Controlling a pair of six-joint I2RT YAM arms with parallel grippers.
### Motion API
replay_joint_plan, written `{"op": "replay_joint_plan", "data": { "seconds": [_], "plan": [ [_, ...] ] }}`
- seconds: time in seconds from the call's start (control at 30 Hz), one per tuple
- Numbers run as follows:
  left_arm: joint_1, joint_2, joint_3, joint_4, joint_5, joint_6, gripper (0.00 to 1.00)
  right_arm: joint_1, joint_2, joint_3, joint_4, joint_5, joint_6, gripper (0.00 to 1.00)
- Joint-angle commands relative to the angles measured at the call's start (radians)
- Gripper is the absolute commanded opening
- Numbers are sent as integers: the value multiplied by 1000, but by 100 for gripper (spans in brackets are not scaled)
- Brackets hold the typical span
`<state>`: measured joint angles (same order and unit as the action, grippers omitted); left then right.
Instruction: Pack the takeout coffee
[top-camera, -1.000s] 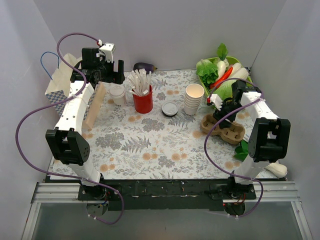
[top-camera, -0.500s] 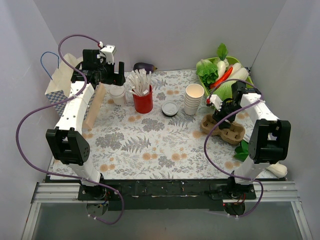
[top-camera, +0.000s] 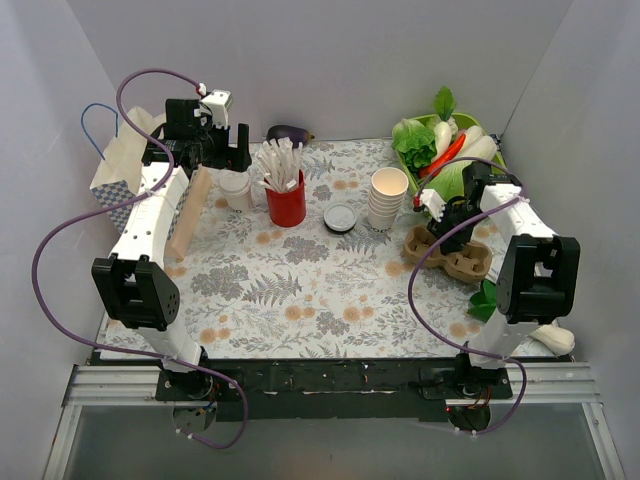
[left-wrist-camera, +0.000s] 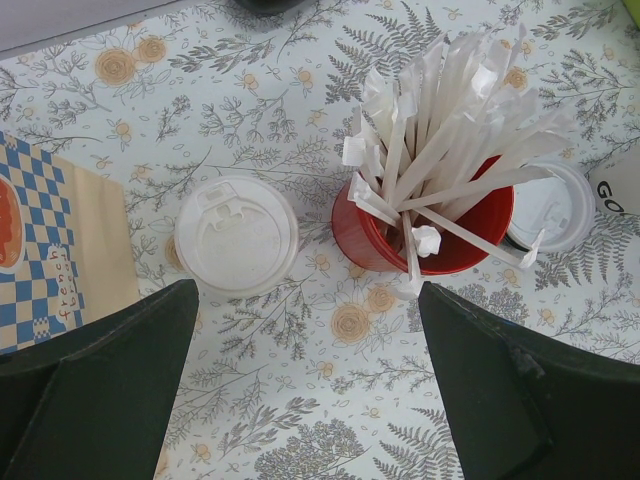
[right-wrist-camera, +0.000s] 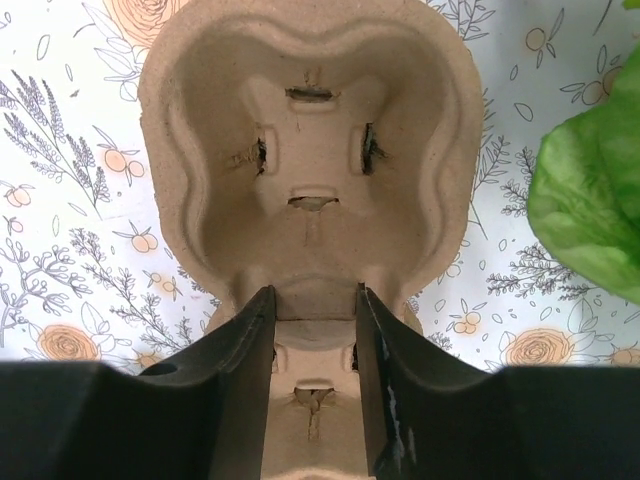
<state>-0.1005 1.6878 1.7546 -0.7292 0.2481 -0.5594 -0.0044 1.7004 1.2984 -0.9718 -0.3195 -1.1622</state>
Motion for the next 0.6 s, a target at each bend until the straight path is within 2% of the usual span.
{"op": "replay_joint_plan", "data": {
  "seconds": [0.0,0.27,0.57],
  "plan": [
    [-4,-16,3,-1,13,-4,94,3,-13,53,-21,-13,15,37],
    [-4,-5,6,-1,17,-5,93,3,-82,113,-54,-46,38,29],
    [-4,-4,9,1,20,-7,93,3,-114,145,-140,-72,87,27]
  ]
}}
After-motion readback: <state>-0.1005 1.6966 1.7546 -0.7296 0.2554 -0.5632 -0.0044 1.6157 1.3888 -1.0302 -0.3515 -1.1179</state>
